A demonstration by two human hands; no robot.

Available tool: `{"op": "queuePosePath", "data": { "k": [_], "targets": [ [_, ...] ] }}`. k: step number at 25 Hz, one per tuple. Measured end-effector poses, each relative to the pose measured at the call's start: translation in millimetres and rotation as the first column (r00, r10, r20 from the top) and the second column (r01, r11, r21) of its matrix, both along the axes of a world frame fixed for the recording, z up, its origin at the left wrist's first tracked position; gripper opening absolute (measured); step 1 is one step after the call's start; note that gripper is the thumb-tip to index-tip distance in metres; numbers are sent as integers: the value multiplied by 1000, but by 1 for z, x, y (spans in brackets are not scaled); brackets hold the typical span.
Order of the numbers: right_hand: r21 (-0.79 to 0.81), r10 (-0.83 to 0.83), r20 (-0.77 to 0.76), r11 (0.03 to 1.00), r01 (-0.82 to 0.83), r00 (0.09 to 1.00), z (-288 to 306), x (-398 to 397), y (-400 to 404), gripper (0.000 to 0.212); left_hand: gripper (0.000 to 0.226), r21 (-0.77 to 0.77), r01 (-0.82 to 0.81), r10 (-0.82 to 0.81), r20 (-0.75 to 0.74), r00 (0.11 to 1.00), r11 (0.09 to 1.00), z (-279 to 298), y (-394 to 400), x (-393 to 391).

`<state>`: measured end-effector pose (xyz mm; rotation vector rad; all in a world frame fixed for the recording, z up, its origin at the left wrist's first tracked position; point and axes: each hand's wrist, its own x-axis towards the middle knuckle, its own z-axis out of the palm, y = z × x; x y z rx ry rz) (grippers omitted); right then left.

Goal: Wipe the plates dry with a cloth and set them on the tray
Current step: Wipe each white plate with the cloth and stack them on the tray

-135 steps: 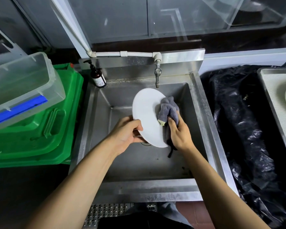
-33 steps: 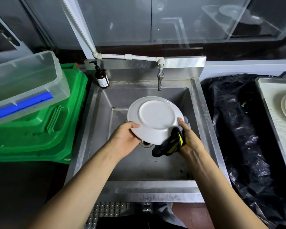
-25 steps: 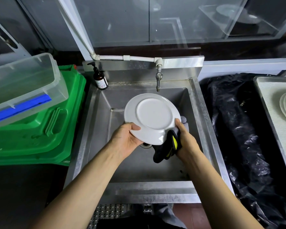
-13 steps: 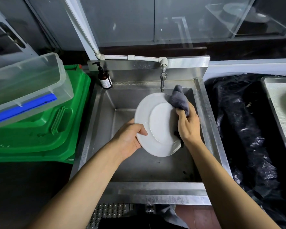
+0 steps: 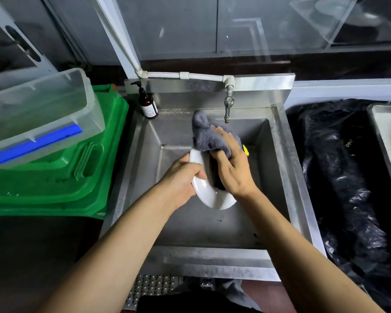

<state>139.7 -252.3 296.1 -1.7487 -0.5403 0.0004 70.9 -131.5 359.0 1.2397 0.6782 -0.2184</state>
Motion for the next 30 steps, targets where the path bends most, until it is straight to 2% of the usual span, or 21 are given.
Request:
{"op": "queuePosePath", "data": {
  "k": [2,4,6,9,11,15,18,20,21,22,24,26,28,30],
  "targets": [
    [44,87,22,995,-88,996,-2,-13,8,42,44,-25,-34,34,12,999,999,3,-2,5],
    [126,104,-86,988,-93,991,1,-23,9,38,46,-86,-41,43,24,999,995,1,-1,8],
    [175,97,-187,982,-64,978,4,-31,8,36,38,-134,-43,51,53,997,990,2,1,7],
    [217,38,-261,976,20,965,0,-39,5,34,32,-171,-23,39,90,995,985,1,-1,6],
    [207,-19,-273,975,77,962,-5,-42,3,40,35,-183,-48,63,77,995,982,-2,-1,7],
    [154,-117,-186,977,147,976,-19,-56,-2,40,40,-252,-195,215,54,975,948,-5,2,16],
    [80,-144,46,987,140,988,-30,-69,-3,45,48,-243,-308,321,16,947,920,-7,5,18],
    [25,-62,220,998,58,973,-37,-70,-9,45,38,-190,-373,374,-30,927,908,-9,11,19],
    [11,-40,251,999,39,967,-42,-71,-13,46,34,-180,-376,376,-35,926,909,-8,13,18],
    [22,-57,215,998,53,975,-47,-74,-16,47,33,-188,-364,366,-27,930,912,-6,16,18],
    [86,-184,-42,979,187,982,-52,-77,-19,49,37,-237,-345,357,9,934,908,-4,21,16],
    [113,-273,-291,942,316,917,-46,-67,-17,50,43,-273,-329,352,40,935,904,-3,20,11],
    [80,-274,-327,946,315,904,-35,-50,-17,51,47,-264,-271,299,69,952,926,-4,14,6],
    [14,-193,-173,980,198,966,-27,-38,-16,51,51,-243,-219,249,103,963,945,-3,5,3]
  ]
}}
